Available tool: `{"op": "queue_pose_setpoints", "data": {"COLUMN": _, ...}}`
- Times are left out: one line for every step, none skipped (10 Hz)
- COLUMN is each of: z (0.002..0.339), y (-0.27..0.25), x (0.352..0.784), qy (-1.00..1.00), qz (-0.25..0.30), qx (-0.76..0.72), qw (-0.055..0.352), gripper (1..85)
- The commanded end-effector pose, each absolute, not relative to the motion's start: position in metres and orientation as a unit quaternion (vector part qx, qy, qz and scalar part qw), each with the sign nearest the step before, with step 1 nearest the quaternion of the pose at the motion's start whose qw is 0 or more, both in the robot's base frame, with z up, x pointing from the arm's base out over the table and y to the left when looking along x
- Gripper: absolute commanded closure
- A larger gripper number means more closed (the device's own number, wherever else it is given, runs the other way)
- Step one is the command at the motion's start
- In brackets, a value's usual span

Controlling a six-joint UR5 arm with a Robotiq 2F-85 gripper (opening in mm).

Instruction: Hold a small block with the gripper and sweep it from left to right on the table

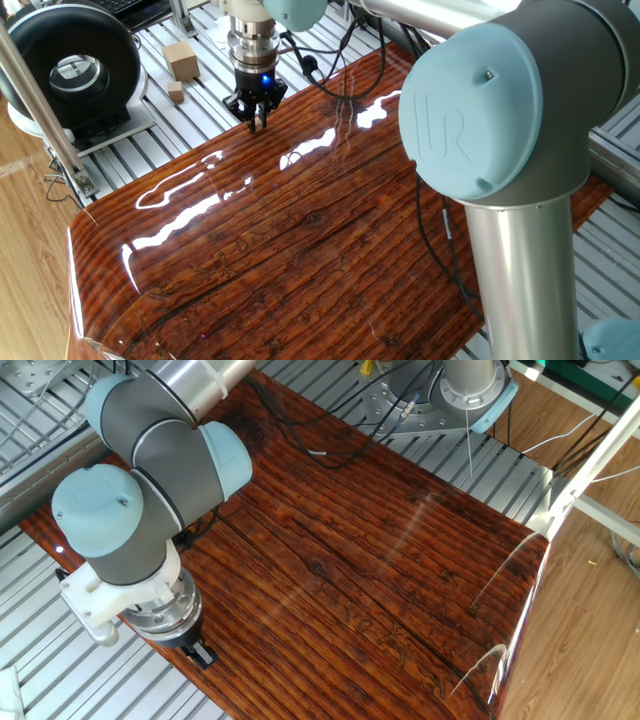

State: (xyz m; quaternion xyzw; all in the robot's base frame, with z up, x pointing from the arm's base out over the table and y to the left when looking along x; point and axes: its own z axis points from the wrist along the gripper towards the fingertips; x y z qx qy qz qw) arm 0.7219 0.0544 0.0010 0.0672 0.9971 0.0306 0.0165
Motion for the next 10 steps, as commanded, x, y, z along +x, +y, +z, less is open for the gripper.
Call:
{"op": "queue_pose_setpoints", "data": {"z": 0.004, "y": 0.057, "x": 0.722, "qy": 0.997, "qz": 0.034, "qx": 0.072, "qw": 0.018, "gripper": 84.7}}
{"op": "queue_pose_setpoints", "data": {"z": 0.01, "y": 0.06, "x": 0.72, "qy": 0.996, "qz": 0.035, "qx": 0.075, "qw": 0.013, "gripper": 84.7}}
{"op": "queue_pose_setpoints", "data": {"z": 0.016, "y": 0.064, "x": 0.719, "qy": 0.996, "qz": 0.036, "qx": 0.078, "qw": 0.008, "gripper": 84.7}}
{"op": "queue_pose_setpoints", "data": {"z": 0.02, "y": 0.067, "x": 0.719, "qy": 0.996, "qz": 0.035, "qx": 0.081, "qw": 0.003, "gripper": 84.7}}
{"op": "queue_pose_setpoints", "data": {"z": 0.015, "y": 0.068, "x": 0.72, "qy": 0.996, "qz": 0.034, "qx": 0.082, "qw": 0.003, "gripper": 84.7}}
{"op": "queue_pose_setpoints", "data": {"z": 0.01, "y": 0.069, "x": 0.723, "qy": 0.996, "qz": 0.031, "qx": 0.081, "qw": 0.008, "gripper": 84.7}}
{"op": "queue_pose_setpoints", "data": {"z": 0.006, "y": 0.069, "x": 0.723, "qy": 0.996, "qz": 0.028, "qx": 0.082, "qw": 0.01, "gripper": 84.7}}
{"op": "queue_pose_setpoints", "data": {"z": 0.007, "y": 0.069, "x": 0.723, "qy": 0.996, "qz": 0.027, "qx": 0.083, "qw": 0.01, "gripper": 84.7}}
{"op": "queue_pose_setpoints", "data": {"z": 0.007, "y": 0.068, "x": 0.723, "qy": 0.996, "qz": 0.026, "qx": 0.083, "qw": 0.009, "gripper": 84.7}}
{"op": "queue_pose_setpoints", "data": {"z": 0.007, "y": 0.067, "x": 0.723, "qy": 0.996, "qz": 0.024, "qx": 0.082, "qw": 0.009, "gripper": 84.7}}
